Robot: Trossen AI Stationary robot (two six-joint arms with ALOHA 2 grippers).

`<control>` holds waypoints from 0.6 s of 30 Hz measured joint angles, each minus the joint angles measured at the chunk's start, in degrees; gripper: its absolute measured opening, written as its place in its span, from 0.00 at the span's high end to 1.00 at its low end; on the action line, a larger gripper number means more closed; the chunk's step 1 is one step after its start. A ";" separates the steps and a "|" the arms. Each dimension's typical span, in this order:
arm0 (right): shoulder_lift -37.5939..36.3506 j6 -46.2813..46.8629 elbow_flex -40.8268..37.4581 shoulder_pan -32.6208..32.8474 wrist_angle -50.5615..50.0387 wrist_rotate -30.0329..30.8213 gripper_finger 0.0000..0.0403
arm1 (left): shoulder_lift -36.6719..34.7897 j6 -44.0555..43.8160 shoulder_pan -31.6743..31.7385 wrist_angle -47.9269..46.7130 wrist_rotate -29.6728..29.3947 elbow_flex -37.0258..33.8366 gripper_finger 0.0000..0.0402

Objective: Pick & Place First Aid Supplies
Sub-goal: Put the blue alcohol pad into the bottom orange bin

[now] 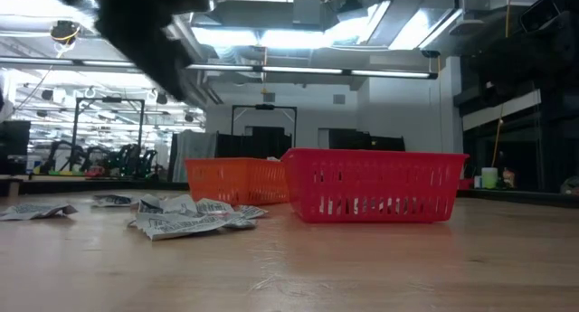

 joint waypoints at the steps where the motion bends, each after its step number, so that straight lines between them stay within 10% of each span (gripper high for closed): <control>1: 0.00 0.02 0.01 0.00 0.00 0.01 0.60 | 0.00 -1.25 -1.23 -1.49 -0.02 0.00 0.66; 18: 0.00 0.02 0.00 0.00 0.00 0.00 0.60 | 0.00 -14.99 -12.69 -13.68 -11.77 -4.22 0.68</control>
